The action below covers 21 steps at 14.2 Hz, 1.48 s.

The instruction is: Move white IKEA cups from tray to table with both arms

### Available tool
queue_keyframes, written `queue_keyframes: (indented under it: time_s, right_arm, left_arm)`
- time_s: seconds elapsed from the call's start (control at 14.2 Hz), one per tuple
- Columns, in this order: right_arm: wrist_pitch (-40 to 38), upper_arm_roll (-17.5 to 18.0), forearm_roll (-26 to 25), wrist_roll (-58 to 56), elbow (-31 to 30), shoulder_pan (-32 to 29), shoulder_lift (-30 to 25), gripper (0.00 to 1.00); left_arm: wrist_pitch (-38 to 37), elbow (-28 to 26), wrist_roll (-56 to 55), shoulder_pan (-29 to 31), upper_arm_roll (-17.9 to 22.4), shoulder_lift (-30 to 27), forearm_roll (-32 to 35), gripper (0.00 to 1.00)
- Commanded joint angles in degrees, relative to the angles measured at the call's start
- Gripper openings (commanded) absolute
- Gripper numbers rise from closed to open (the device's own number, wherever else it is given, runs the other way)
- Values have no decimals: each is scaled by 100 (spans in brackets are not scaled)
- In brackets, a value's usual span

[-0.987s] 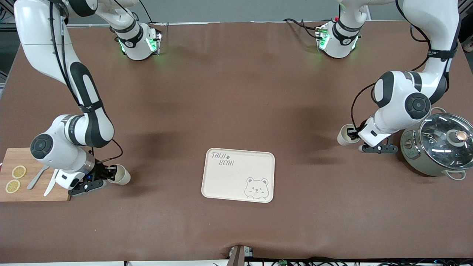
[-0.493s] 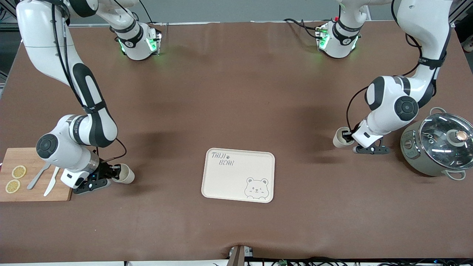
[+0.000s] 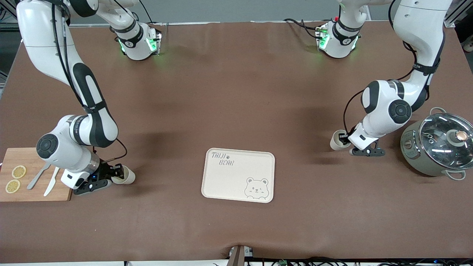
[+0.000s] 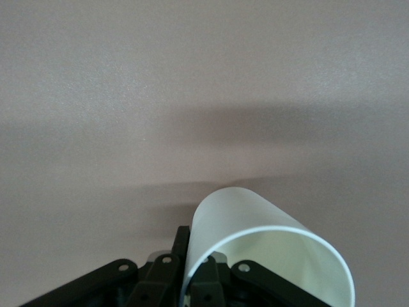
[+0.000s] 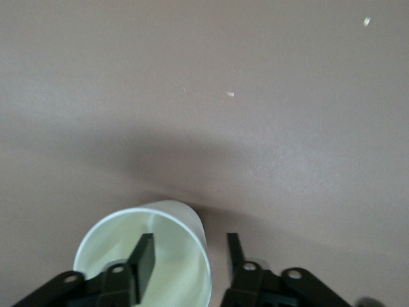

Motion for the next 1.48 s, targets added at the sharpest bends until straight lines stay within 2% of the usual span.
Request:
queue_keyframes:
  time_s: [0.0,0.28,0.42,0.85,0.99,1.06,1.13,1.2,1.27,1.41]
  right_arm:
    - [-742,43,119,-64,499,-85,-61,100]
    - [-3385,-141,40,-38,2070,-164,-131,100]
    - [-4537,-317,48,-11,2609,-164,-288,100]
    - [-6290,-1064,-74,744,2532,-173,-1992,100]
    - [-6284,-1047,-390,893,1938,-129,-2685,100]
    - [-6022,-1030,-408,938,1386,-94,-3072,100]
    - [-5576,-1012,-417,990,736,-7,-3467,100]
    - [-4997,-1012,-443,1078,43,159,-3889,100]
    - [-4652,-1012,-557,1166,-339,239,-4110,100]
    - [-4560,-1012,-646,1412,-422,267,-4130,100]
  left_arm:
    - [106,-3,-87,10,-67,50,13,0]
    - [212,-3,-95,2,-85,102,-119,0]
    - [300,-12,-95,2,-85,146,-119,0]
    - [397,6,-288,-121,-85,243,-119,0]
    - [397,14,-271,-156,-85,234,-75,0]
    - [397,32,-271,-217,-85,234,-57,64]
    - [397,32,-289,-314,-76,226,-57,93]
    - [397,32,-289,-323,-76,208,-48,100]
    - [388,23,-289,-315,-76,191,-48,100]
    - [379,23,-271,-288,-67,190,-48,100]
